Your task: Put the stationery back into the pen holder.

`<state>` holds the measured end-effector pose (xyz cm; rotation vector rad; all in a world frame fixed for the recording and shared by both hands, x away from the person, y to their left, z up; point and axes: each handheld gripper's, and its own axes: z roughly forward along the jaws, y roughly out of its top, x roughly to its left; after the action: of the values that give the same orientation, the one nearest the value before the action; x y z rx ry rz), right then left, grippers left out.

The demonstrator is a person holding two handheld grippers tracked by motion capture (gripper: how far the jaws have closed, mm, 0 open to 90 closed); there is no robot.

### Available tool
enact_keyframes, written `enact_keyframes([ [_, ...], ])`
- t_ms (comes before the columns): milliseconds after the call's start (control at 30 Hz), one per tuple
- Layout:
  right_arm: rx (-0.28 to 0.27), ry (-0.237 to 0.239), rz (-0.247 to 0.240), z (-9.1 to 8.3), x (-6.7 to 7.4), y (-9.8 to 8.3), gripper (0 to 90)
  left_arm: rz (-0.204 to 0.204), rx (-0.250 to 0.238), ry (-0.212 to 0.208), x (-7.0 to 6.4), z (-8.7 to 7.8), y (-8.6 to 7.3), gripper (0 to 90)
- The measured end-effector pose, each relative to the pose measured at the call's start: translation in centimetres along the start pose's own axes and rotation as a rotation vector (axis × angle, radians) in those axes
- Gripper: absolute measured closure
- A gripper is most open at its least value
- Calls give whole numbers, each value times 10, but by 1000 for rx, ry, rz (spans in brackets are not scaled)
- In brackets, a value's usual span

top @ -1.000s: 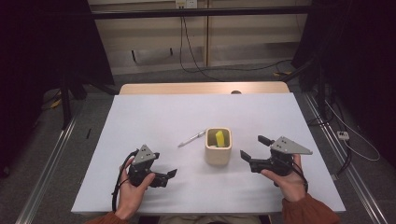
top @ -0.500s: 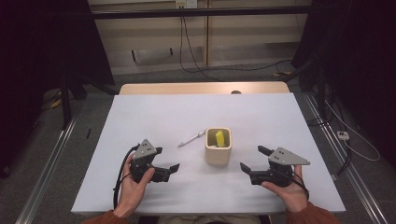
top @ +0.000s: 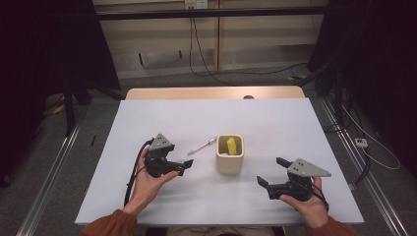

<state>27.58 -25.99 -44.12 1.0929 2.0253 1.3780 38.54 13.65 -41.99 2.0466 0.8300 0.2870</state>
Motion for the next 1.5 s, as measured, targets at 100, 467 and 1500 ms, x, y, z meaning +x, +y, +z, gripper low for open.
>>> enact_keyframes([
  [100,3,5,-6,1,1,-1,49,-6,17,28,6,10,6,94],
  [467,20,3,-6,3,1,-2,59,17,120,20,17,44,28,200],
  [1500,18,7,-20,4,3,-1,65,106,330,-28,13,95,41,720],
])
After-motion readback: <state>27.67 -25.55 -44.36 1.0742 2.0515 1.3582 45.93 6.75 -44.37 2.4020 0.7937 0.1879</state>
